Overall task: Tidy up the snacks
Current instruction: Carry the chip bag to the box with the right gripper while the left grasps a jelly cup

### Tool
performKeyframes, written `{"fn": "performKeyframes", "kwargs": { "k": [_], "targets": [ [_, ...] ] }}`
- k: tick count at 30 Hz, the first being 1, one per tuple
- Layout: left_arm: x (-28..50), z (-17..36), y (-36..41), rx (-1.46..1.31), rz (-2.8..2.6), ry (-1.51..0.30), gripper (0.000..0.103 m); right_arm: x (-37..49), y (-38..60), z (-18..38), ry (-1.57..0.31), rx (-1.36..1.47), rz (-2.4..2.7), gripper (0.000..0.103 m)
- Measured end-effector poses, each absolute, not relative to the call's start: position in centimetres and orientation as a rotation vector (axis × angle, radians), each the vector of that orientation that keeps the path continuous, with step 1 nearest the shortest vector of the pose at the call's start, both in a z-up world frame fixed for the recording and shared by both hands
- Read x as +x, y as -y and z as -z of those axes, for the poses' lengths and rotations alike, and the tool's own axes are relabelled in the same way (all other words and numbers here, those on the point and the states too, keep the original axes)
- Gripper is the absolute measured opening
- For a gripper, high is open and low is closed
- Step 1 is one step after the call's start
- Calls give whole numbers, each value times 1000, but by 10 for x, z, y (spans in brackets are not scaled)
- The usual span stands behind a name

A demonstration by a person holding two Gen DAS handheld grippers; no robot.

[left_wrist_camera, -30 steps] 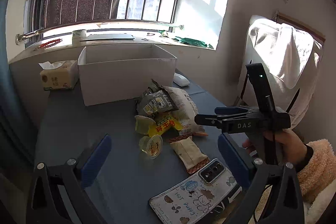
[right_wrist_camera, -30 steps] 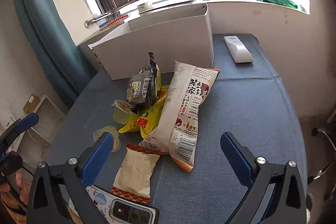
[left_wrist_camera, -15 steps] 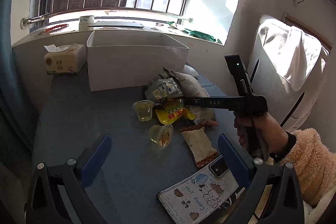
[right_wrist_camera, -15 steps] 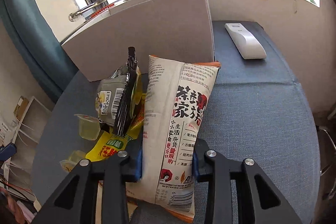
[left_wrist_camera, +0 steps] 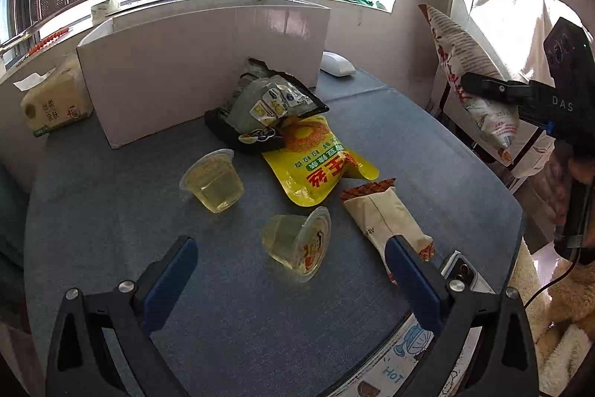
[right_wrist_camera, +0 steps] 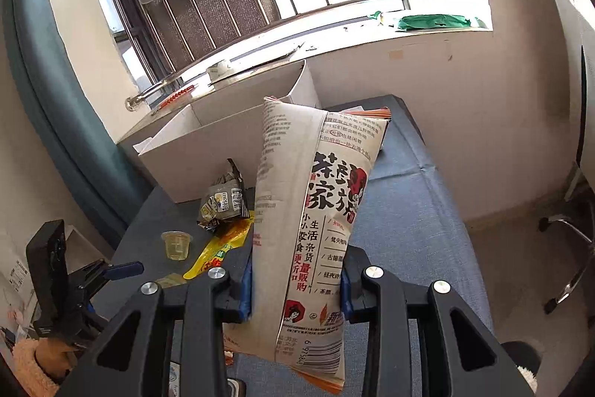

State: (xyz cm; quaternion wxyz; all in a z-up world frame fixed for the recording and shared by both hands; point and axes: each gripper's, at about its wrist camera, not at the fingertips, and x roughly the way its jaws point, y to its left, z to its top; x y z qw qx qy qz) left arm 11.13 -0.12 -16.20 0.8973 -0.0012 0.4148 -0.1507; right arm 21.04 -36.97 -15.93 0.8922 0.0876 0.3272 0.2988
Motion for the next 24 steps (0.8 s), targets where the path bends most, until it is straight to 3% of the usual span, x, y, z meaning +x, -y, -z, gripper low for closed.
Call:
{"fn": "performKeyframes", "kwargs": {
  "k": [4, 8, 10, 11, 12, 16, 17, 24],
  "targets": [
    [123, 170, 8, 23, 310, -889, 102, 190, 384, 156, -674, 194, -629, 38],
    [131, 176, 9, 11, 304, -916, 93, 168, 388, 159, -679, 181, -638, 38],
    [133, 180, 12, 13, 314, -930, 73, 162, 388, 164, -691, 192, -641, 38],
    [131, 179, 14, 37, 301, -915, 53, 160, 389, 167, -701, 196, -650, 38],
    [130, 179, 16, 46, 304, -917, 47, 159, 388, 170, -708, 197, -653, 38],
    [117, 169, 15, 3, 326, -877, 45, 157, 380, 175, -728, 193, -672, 38],
    [114, 165, 14, 0, 320, -863, 32, 157, 377, 176, -734, 187, -679, 38],
    [93, 126, 3, -20, 309, -764, 32, 162, 349, 174, -740, 162, -743, 38]
  ]
}}
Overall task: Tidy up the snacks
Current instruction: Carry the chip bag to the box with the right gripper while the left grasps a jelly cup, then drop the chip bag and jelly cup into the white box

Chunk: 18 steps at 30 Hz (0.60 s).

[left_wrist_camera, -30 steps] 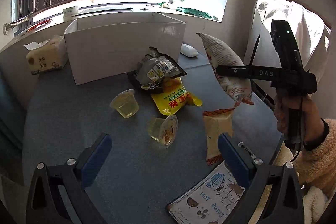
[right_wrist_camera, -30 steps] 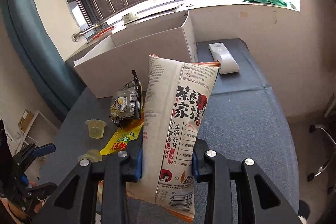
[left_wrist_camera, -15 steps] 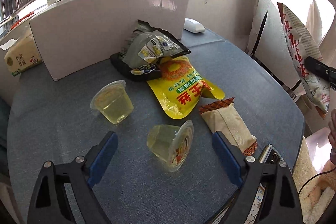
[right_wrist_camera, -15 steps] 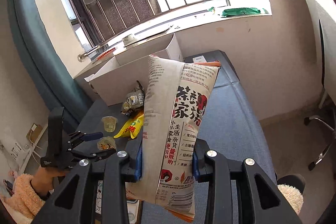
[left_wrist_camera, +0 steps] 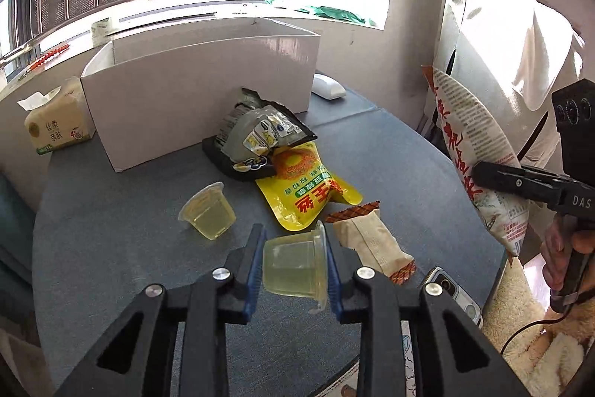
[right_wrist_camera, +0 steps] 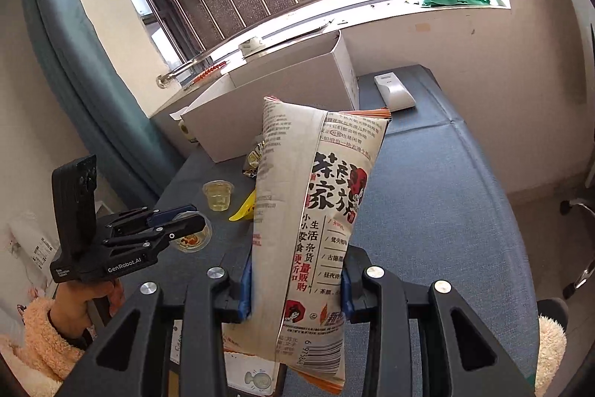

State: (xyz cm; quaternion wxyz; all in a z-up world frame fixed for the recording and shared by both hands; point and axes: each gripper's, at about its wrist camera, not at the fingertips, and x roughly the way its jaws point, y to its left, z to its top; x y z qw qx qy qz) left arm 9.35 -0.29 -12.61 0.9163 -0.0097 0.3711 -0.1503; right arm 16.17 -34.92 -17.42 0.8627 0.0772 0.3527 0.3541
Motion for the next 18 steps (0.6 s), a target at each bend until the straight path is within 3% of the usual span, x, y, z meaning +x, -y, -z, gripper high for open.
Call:
{"fn": "performKeyframes", "kwargs": {
  "k": [8, 13, 18],
  "targets": [
    [118, 50, -22, -52, 266, -585, 32, 187, 301, 133, -668, 68, -828, 38],
    [181, -5, -54, -95, 219, -491, 32, 246, 253, 86, -643, 46, -863, 38],
    [259, -26, -79, -144, 171, -522, 32, 331, 207, 54, -679, -30, -824, 38]
  ]
}}
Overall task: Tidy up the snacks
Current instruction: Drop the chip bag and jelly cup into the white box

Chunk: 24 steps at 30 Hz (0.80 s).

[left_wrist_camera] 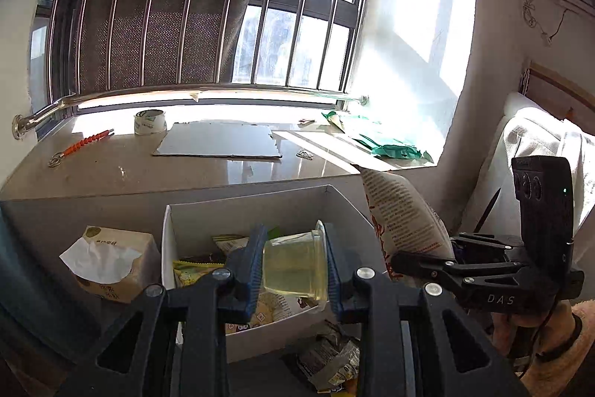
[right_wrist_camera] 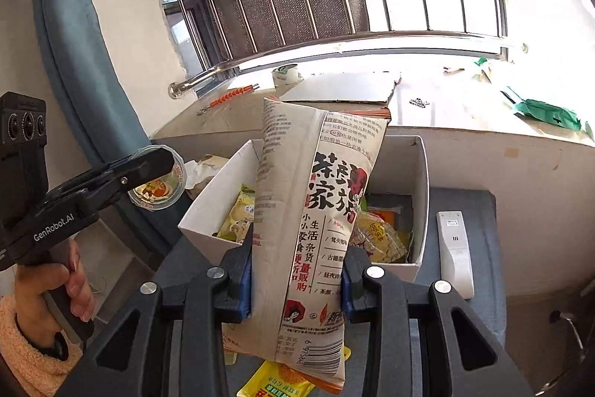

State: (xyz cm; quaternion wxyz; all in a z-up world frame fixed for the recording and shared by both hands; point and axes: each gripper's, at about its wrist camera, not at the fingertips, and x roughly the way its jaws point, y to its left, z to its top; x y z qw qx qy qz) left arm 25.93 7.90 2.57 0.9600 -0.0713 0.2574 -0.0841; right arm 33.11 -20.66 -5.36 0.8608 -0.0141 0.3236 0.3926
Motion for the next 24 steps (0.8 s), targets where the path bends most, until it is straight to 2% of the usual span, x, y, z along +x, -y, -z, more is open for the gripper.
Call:
{"fn": "performKeyframes", "kwargs": {
  "k": [6, 8, 9, 10, 11, 17, 24],
  "targets": [
    [318, -4, -93, -151, 117, -617, 32, 408, 185, 53, -779, -36, -740, 39],
    [325, 3, -96, -140, 80, -629, 34, 419, 181, 58, -788, -52, -723, 43],
    [328, 5, -99, -147, 57, -635, 55, 423, 181, 61, -792, -44, -724, 50],
    [327, 8, -103, -167, 48, -654, 76, 427, 181, 64, -807, -23, -736, 83],
    [326, 11, -108, -194, 42, -657, 101, 431, 184, 67, -825, 4, -742, 103],
    [306, 9, -120, -211, 38, -629, 103, 427, 204, 68, -762, 45, -679, 103],
    [259, -13, -105, -104, 39, -567, 103, 388, 218, 50, -693, 55, -736, 103]
  ]
}}
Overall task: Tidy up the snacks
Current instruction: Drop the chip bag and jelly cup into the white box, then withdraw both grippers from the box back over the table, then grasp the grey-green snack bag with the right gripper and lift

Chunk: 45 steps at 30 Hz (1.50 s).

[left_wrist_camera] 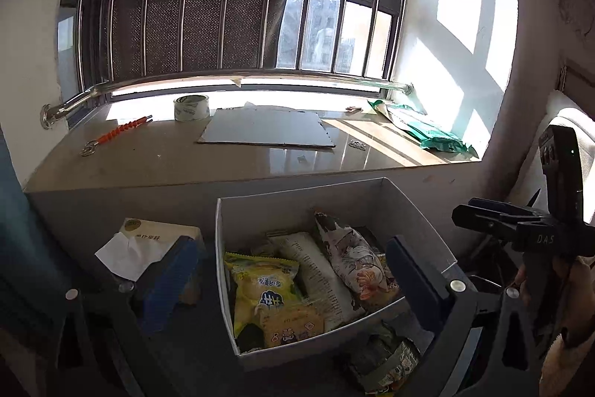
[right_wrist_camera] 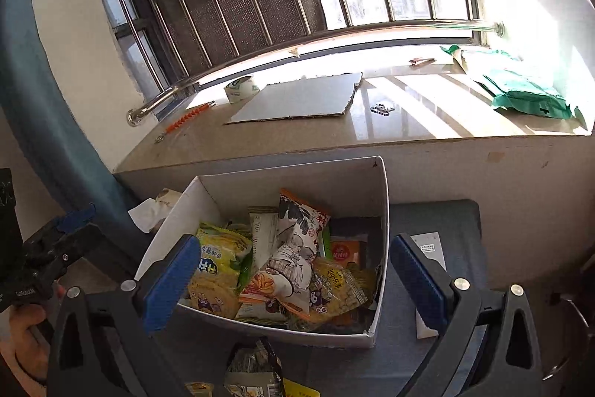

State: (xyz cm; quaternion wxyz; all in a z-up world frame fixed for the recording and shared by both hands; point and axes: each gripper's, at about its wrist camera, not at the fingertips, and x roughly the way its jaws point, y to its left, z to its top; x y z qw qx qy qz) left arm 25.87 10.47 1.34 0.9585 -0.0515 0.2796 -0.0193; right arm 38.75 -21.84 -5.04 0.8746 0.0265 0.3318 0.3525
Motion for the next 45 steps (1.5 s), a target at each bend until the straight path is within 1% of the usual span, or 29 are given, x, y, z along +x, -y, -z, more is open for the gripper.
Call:
{"fn": "performKeyframes", "kwargs": {
  "k": [4, 8, 12, 15, 18, 21, 24, 29, 36, 45],
  "targets": [
    [212, -19, -95, -67, 58, -531, 103, 340, 234, 44, -643, 17, -811, 103],
    [159, -14, -87, -67, 74, -492, 103, 281, 258, 56, -597, -34, -849, 103],
    [110, 7, -75, -92, 112, -472, 103, 224, 283, 91, -594, -24, -854, 103],
    [80, 33, -63, -87, 114, -491, 103, 191, 297, 126, -633, -17, -817, 103],
    [57, 58, -52, -101, 105, -511, 103, 166, 307, 156, -692, -1, -798, 103],
    [44, 76, -45, -131, 124, -539, 103, 154, 316, 175, -726, 39, -797, 103],
    [41, 86, -38, -127, 119, -572, 103, 157, 314, 182, -758, 23, -796, 103],
    [41, 88, -34, -122, 121, -578, 103, 175, 302, 179, -745, 50, -806, 103],
    [39, 86, -34, -123, 133, -580, 103, 240, 248, 177, -802, 20, -856, 103],
    [37, 92, -48, -156, 119, -595, 103, 318, 177, 203, -923, -46, -841, 103]
  ]
}}
